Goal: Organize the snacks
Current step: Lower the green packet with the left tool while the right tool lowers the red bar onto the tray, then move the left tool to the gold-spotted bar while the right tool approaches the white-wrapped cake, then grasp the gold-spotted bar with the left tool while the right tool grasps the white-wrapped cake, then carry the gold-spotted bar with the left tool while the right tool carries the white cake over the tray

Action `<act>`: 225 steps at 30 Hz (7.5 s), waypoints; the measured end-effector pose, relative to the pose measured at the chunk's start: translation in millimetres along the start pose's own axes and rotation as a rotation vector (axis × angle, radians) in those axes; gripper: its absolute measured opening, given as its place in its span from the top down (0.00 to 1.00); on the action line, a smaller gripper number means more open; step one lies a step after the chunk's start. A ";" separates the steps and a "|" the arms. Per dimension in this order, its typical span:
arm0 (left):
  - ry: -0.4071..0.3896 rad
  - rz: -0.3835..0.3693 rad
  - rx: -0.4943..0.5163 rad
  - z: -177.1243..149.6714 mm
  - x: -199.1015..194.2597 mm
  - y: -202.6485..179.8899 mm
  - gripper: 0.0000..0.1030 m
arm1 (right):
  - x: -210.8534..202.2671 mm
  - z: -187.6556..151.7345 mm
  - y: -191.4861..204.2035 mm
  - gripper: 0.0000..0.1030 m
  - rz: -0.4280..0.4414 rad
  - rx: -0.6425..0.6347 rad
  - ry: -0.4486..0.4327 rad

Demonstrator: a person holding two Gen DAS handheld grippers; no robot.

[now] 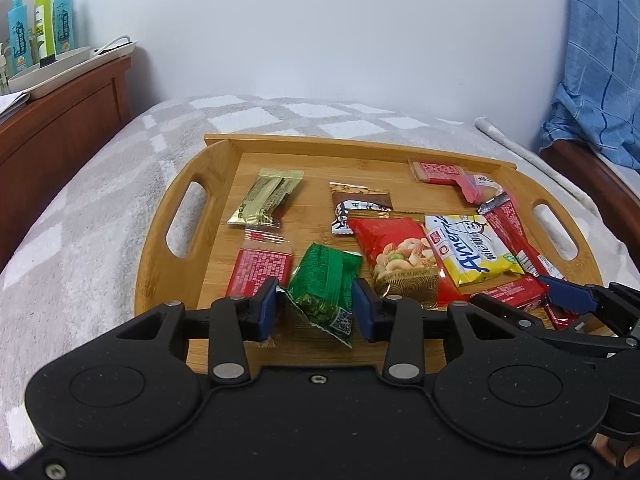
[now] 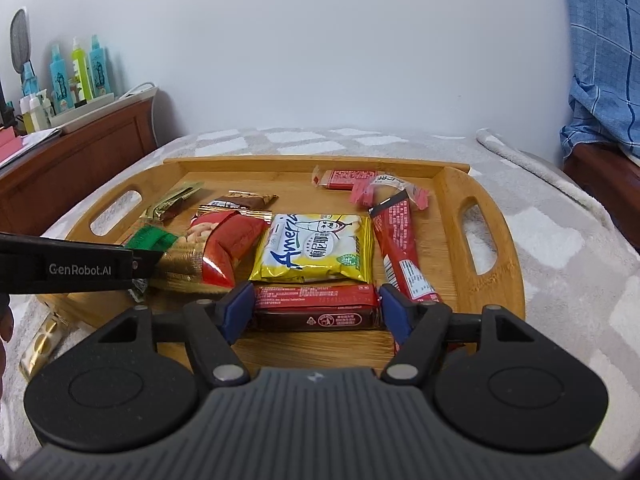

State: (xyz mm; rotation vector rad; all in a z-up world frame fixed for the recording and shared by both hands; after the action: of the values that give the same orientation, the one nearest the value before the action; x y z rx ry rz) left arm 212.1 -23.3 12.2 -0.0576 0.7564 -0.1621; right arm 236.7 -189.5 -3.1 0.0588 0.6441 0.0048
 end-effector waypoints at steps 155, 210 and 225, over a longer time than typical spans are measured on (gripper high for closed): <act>-0.027 -0.012 -0.063 -92.3 -94.6 13.1 0.80 | -79.0 -67.7 63.2 0.63 -0.072 -0.027 -0.139; -0.080 -0.034 -0.041 54.9 -12.7 7.1 0.80 | 0.6 65.3 -11.1 0.63 -0.007 0.111 -0.251; -0.033 0.023 -0.004 60.0 38.3 8.4 0.80 | 48.9 74.9 -8.2 0.62 -0.002 0.080 -0.177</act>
State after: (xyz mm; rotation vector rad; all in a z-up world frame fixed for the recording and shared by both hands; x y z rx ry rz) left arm 281.8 -21.8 28.9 -0.0550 0.7244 -0.1376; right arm 320.7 -200.6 26.9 0.1345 0.4676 -0.0275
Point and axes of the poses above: each gripper's, at about its wrist camera, not at the fingertips, and x roughly the way its jaws point, y to its left, z to its top, the point moved 5 cm from there along x, roughly the way its jaws point, and after that the axes turned 3 degrees about -z, right-handed, at the moved point
